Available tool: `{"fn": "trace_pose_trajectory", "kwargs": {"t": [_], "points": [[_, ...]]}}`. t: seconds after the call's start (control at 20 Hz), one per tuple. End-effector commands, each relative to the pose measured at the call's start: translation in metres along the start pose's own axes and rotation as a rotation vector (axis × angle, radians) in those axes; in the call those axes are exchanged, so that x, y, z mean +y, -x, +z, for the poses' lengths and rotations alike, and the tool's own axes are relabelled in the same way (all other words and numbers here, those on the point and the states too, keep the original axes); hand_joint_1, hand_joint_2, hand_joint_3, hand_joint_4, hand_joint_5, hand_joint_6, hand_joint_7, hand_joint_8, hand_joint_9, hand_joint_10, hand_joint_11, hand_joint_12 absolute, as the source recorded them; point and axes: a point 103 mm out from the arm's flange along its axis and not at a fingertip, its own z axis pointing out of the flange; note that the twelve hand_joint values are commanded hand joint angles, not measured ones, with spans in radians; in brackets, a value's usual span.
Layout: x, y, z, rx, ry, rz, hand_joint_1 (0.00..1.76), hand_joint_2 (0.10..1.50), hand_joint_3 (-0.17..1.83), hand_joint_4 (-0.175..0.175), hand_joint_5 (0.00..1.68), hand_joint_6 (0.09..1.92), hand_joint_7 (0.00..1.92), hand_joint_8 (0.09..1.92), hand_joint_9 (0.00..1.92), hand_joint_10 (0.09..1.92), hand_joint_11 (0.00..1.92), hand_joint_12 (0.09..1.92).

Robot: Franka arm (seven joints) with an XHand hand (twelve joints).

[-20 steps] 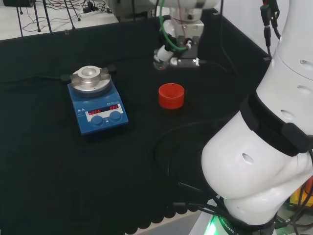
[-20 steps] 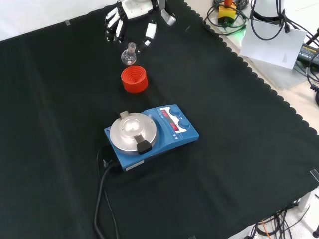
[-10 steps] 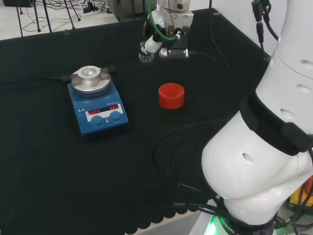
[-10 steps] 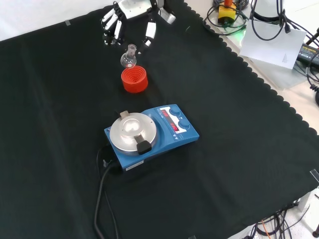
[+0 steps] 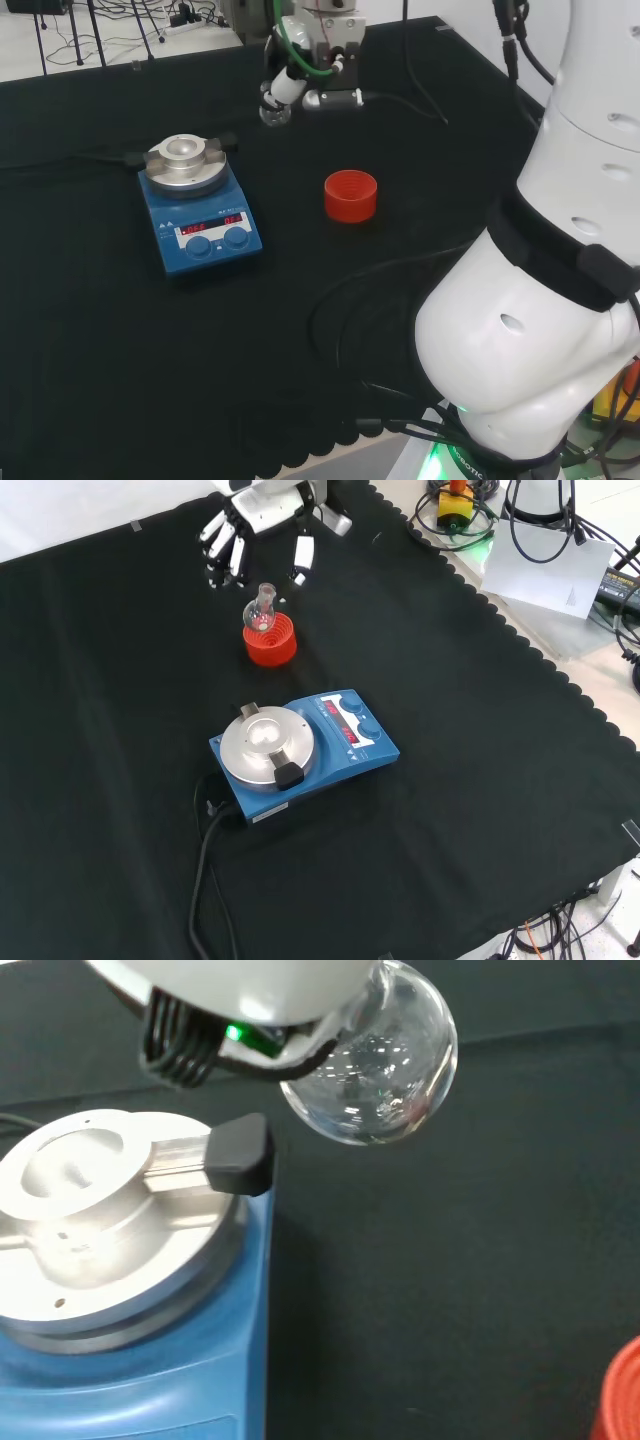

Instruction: Place the round-bottom flask on the heater.

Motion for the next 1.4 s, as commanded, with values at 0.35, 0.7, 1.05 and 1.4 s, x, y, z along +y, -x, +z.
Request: {"fn": "trace_pose_trajectory", "kwargs": {"t": [0.35,0.7,1.05,1.4], "points": [[0.047,-0.099,0.024,-0.058,-0.071,-0.091,1.11,0.61,0.87,0.136,1.14,1.02,0.44,0.62,0.7,0.57,0.32,1.31],[0.065,-0.123,0.037,-0.052,-0.098,-0.116,1.11,0.61,0.88,0.138,1.14,1.02,0.44,0.62,0.7,0.57,0.32,1.31],[0.071,-0.137,0.046,-0.059,-0.111,-0.138,1.11,0.61,0.88,0.14,1.14,1.02,0.44,0.62,0.7,0.57,0.32,1.31],[0.075,-0.133,0.053,-0.06,-0.124,-0.13,1.11,0.61,0.88,0.142,1.14,1.02,0.44,0.62,0.7,0.57,0.32,1.31]]}}
